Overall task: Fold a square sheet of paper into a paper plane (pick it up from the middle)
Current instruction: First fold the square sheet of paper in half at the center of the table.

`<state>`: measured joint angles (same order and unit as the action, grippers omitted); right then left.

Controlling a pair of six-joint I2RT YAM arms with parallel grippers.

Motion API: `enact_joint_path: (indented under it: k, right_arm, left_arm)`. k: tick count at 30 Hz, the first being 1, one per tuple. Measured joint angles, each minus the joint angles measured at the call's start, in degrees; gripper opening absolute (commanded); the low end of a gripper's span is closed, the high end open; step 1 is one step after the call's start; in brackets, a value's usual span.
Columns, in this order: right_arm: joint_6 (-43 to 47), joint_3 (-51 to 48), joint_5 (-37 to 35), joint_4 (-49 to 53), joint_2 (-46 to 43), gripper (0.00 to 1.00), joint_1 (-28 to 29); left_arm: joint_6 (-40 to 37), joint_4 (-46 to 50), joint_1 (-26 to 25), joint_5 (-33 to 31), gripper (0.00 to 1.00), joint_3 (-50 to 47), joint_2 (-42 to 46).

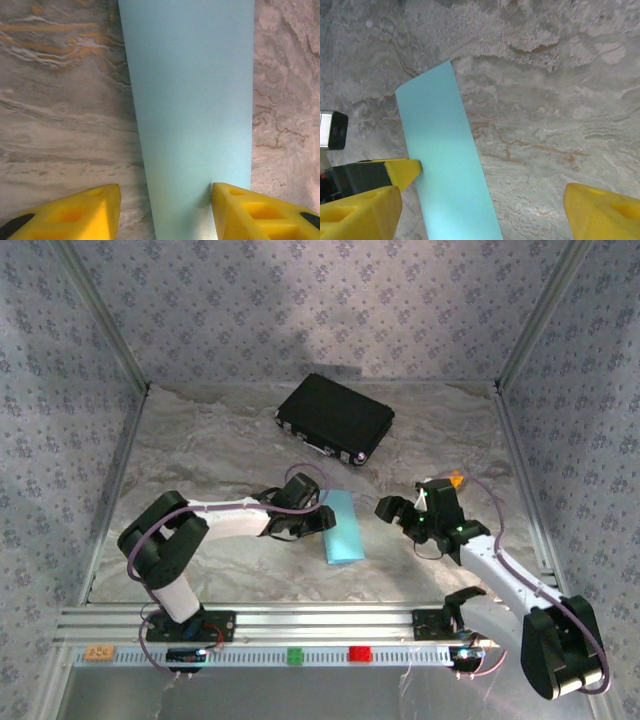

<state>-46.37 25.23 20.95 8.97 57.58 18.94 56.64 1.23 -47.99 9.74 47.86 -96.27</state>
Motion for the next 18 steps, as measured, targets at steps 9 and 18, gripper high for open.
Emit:
enact_joint_path:
  k: [9,18]
  right_arm:
    - [1.44,2.36,2.34,-1.73,5.11,0.82,3.15]
    - [2.78,4.35,3.02,-1.99,8.74,0.77,5.57]
  left_arm:
    - [-1.31,2.47,0.37,-1.01,0.49,0.15,0.72]
    - [-5.01,6.86,0.37,-0.57,0.49,3.87,0.52]
